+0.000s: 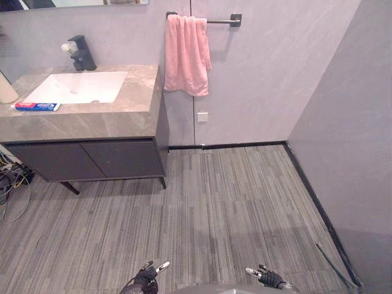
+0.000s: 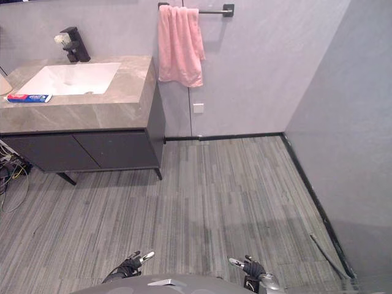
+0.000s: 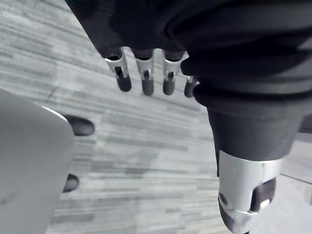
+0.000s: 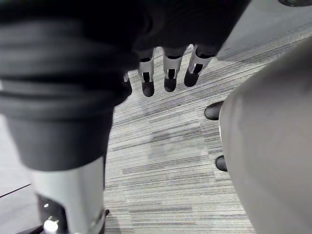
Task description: Organize washtable
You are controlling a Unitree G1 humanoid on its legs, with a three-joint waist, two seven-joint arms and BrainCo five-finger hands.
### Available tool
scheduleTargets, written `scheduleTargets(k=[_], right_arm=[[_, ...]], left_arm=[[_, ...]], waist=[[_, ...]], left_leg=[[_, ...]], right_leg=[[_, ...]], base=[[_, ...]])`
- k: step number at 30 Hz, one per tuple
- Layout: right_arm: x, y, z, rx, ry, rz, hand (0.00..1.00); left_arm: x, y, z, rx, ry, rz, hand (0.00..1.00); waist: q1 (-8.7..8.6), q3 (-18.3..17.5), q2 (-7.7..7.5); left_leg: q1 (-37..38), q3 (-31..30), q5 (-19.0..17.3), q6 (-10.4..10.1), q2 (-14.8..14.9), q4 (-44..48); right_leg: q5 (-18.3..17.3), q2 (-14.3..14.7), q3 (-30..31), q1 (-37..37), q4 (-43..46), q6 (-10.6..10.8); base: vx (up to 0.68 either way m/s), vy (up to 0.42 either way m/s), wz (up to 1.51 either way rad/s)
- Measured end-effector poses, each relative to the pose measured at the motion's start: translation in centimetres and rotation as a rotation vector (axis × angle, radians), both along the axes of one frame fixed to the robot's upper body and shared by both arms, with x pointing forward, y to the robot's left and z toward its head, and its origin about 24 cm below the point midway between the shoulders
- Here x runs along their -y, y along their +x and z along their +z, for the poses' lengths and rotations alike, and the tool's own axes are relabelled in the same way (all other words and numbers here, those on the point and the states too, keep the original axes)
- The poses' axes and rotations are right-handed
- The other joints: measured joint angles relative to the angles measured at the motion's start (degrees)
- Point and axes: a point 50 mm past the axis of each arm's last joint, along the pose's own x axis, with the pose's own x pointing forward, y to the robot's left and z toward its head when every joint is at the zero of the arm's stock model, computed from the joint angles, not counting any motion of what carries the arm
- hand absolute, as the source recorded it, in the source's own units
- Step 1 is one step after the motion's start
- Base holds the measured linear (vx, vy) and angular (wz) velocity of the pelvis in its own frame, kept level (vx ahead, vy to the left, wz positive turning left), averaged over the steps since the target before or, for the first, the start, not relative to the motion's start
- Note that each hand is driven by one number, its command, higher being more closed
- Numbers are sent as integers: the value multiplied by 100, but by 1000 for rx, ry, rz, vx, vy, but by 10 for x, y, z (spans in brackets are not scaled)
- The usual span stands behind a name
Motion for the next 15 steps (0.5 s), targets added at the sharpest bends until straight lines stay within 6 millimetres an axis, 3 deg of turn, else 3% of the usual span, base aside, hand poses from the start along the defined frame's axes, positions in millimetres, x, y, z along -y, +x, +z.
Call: scheduleTargets(k=[15], right_arm=[[0,5,1,12,3,-13,0]], left_arm=[[3,2,-1,-9,-14,-10,0]], waist=[[-28,33,-9]], left_leg=[[103,-1,-1,47,1,-8]], right_leg=[[18,6,-11,118,-3,-17]], base=[[56,0,-1]])
